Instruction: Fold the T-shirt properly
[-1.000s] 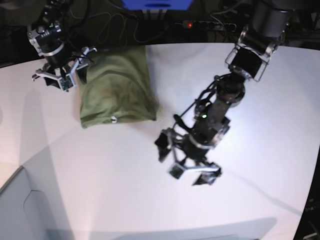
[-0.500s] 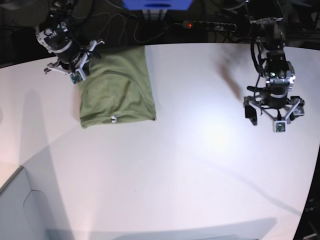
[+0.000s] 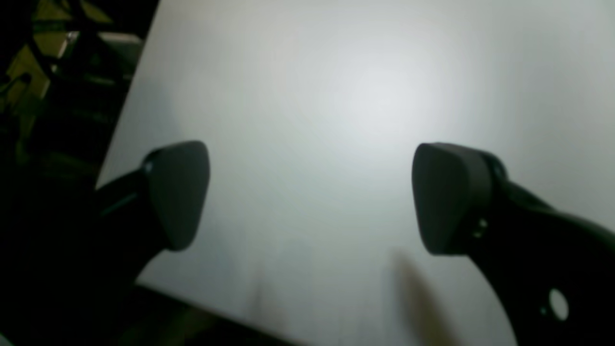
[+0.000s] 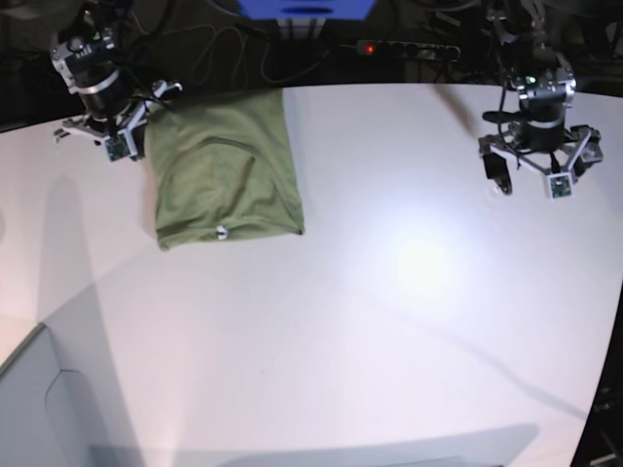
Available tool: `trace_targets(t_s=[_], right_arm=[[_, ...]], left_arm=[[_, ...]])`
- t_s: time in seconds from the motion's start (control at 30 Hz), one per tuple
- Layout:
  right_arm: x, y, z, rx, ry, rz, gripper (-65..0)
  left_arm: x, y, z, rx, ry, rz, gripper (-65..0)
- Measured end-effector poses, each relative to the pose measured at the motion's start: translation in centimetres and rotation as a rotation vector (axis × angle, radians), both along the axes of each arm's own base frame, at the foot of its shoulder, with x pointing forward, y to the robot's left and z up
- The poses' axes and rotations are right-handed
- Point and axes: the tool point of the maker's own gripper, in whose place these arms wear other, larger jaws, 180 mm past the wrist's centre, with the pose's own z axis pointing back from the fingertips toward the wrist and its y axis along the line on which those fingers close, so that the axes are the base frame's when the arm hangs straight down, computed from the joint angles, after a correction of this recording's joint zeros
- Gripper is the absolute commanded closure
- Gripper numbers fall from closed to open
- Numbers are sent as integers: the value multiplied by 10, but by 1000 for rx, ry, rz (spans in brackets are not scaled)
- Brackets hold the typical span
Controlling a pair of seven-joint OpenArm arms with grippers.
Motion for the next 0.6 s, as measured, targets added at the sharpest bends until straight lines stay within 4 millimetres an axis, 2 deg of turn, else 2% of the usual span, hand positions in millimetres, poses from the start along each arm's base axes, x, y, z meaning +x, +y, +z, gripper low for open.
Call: trace_targets(t_s=[0.1, 0.3, 0.33, 0.37, 0.5, 0.53, 0.6], right_arm=[[-33, -24, -11, -42, 90, -74, 0], [-92, -38, -25, -70, 246, -117, 0], [-99, -37, -27, -66, 263, -114, 0], [-106, -36, -31, -58, 285, -115, 0], [-119, -35, -46, -27, 333, -129, 0], [-122, -35, -51, -16, 343, -133, 0], [-132, -32, -68, 25, 381, -153, 0]], left_arm=[[-27, -1, -19, -12, 93, 8, -650], [-85, 0, -42, -4, 253, 3, -650], [-93, 0, -45, -2, 277, 4, -615], [-100, 0, -47, -5, 296, 5, -545], [-122, -5, -54, -26, 337, 32, -215], [-128, -6, -56, -42, 341, 56, -172], [-141, -5, -59, -52, 374, 85, -185]])
